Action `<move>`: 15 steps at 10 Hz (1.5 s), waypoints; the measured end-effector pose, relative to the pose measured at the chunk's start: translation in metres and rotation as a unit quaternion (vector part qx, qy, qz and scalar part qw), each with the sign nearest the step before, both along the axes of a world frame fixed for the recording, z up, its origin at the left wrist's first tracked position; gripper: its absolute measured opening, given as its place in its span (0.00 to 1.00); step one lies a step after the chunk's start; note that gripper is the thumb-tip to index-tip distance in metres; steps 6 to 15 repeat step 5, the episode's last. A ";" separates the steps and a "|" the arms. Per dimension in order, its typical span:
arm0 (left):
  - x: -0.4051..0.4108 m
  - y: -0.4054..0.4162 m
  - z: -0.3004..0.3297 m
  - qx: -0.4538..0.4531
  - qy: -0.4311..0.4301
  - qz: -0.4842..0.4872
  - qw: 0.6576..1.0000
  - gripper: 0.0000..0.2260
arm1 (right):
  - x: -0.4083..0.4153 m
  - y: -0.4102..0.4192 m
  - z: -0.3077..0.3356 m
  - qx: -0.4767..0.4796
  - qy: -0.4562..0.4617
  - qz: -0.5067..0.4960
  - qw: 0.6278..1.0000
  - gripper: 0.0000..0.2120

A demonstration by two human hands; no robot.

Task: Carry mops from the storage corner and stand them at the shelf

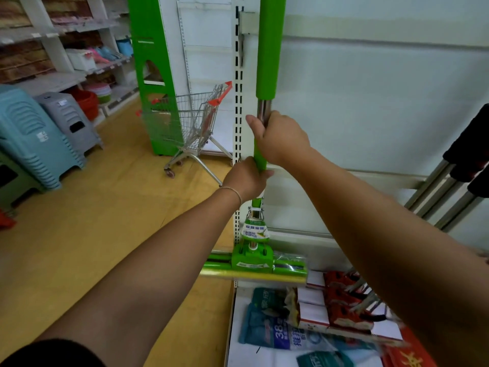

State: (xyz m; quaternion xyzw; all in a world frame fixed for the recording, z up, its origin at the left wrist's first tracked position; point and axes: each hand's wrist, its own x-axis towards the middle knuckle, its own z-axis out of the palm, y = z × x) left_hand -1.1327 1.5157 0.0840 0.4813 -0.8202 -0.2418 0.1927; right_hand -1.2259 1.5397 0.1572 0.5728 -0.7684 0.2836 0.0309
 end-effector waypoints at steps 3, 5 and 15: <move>0.008 0.013 -0.004 0.048 -0.010 0.000 0.999 0.18 | -0.002 0.007 -0.023 0.011 -0.111 0.054 0.992 0.28; 0.037 0.026 -0.040 0.183 0.011 0.054 0.981 0.23 | -0.008 0.028 -0.040 0.042 -0.159 0.091 0.982 0.28; 0.037 0.026 -0.040 0.183 0.011 0.054 0.981 0.23 | -0.008 0.028 -0.040 0.042 -0.159 0.091 0.982 0.28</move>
